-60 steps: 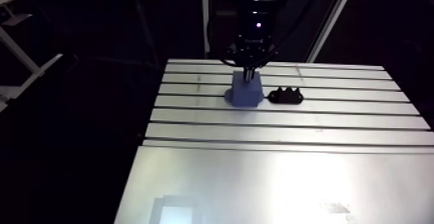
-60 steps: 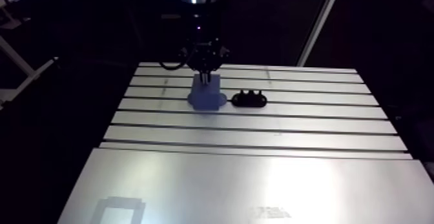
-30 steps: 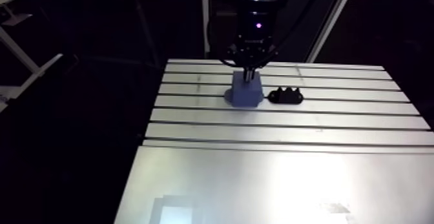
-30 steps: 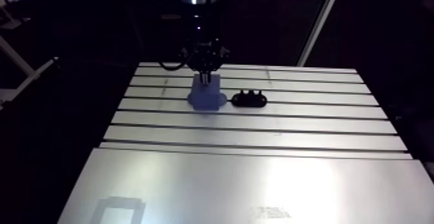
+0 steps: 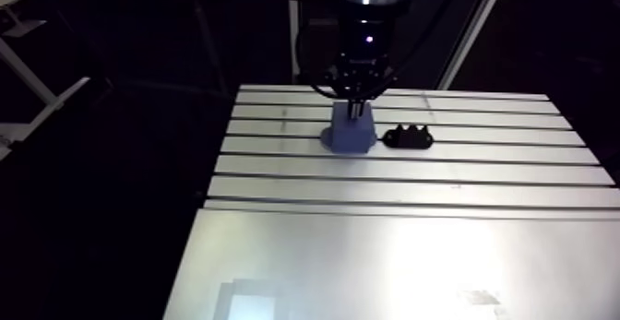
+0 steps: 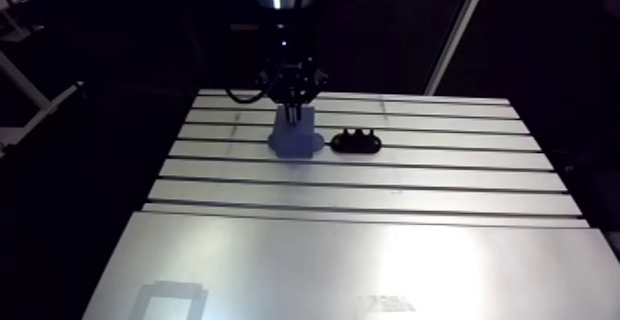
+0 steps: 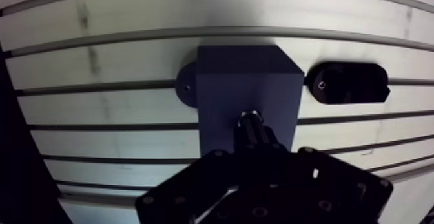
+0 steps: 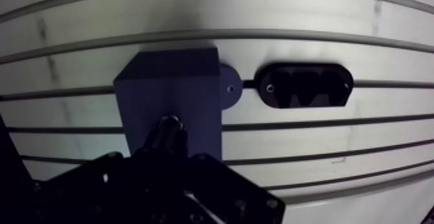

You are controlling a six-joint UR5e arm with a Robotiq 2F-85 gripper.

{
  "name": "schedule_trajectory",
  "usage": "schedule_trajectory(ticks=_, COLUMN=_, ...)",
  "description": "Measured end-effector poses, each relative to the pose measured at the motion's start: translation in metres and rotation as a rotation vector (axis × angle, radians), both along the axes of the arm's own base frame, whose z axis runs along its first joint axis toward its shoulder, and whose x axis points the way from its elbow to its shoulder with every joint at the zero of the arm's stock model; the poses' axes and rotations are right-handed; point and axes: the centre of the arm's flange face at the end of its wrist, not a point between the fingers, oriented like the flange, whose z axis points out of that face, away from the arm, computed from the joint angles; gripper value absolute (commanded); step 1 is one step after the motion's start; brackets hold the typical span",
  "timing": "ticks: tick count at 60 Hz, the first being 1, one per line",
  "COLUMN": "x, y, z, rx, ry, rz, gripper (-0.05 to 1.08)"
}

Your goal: Pick up the M10 bolt and insert it into the hex recess until seated.

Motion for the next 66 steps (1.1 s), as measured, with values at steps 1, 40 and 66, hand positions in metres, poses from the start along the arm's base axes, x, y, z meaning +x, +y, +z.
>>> schedule_trajectory(ticks=1, x=0.000, y=0.000, z=0.000, rx=0.000, ry=0.000, rz=0.000, gripper=1.08)
schedule_trajectory(ticks=40, x=-0.003, y=-0.001, z=0.013, rx=-0.001, ry=0.024, rz=0.001, gripper=1.08)
schedule_trajectory(ticks=66, x=-0.002, y=-0.001, z=0.021, rx=-0.002, ry=0.037, rz=0.002, gripper=0.00)
